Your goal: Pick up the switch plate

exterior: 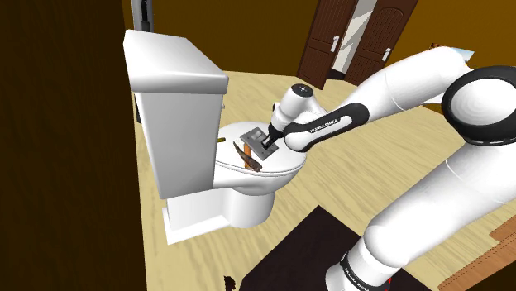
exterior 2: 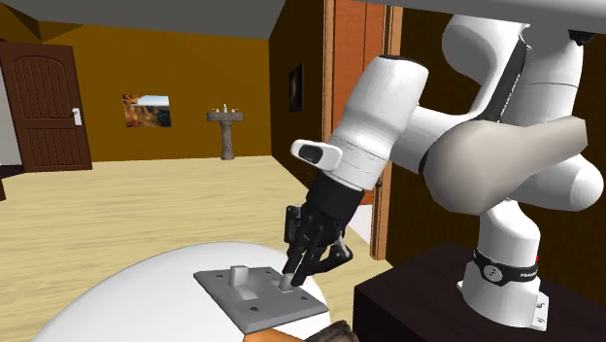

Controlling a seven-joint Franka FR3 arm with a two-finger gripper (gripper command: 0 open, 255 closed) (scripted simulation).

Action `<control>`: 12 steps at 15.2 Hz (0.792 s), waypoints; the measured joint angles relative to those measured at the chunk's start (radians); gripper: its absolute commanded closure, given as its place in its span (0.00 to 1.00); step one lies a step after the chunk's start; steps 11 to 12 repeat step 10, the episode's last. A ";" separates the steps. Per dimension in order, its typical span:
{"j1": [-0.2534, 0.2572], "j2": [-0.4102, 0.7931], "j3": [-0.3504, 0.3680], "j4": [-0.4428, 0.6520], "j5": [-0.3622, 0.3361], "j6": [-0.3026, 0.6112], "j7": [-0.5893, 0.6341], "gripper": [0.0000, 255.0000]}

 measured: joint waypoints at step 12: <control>0.031 -0.086 -0.013 0.050 0.085 -0.133 -0.083 1.00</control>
